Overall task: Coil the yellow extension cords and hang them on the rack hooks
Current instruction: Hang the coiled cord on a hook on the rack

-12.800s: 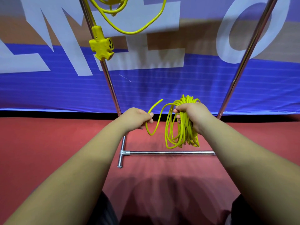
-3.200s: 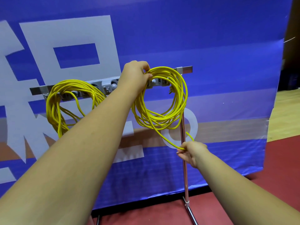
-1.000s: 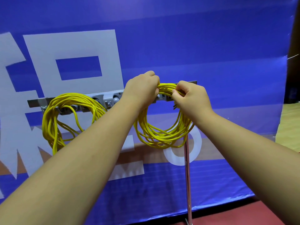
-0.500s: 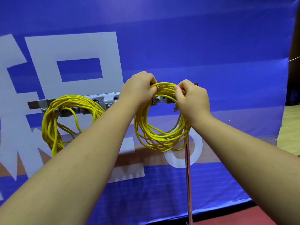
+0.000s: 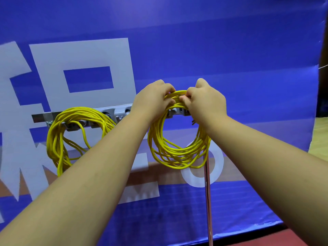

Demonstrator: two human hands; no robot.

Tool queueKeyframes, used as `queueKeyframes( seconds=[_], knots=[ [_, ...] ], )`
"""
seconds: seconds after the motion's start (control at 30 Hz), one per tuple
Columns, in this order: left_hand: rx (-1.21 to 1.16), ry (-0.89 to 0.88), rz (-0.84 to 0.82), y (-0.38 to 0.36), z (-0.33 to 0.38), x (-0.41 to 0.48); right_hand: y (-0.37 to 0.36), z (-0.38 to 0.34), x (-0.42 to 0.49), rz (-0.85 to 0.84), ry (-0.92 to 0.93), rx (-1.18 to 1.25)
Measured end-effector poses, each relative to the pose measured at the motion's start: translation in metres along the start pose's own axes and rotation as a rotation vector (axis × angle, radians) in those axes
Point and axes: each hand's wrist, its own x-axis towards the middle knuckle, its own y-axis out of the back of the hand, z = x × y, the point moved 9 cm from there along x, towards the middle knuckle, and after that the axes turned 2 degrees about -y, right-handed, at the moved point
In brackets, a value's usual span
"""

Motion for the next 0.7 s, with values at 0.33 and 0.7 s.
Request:
queueKeyframes(
  seconds=[0.33, 0.7],
  knots=[
    [-0.131, -0.075, 0.015, -0.016, -0.011, -0.017, -0.021, 0.048, 0.004, -0.062, -0.323, 0.132],
    [0.031, -0.086, -0.021, -0.023, -0.001, -0.033, -0.038, 0.058, -0.014, -0.178, -0.171, 0.455]
  ],
)
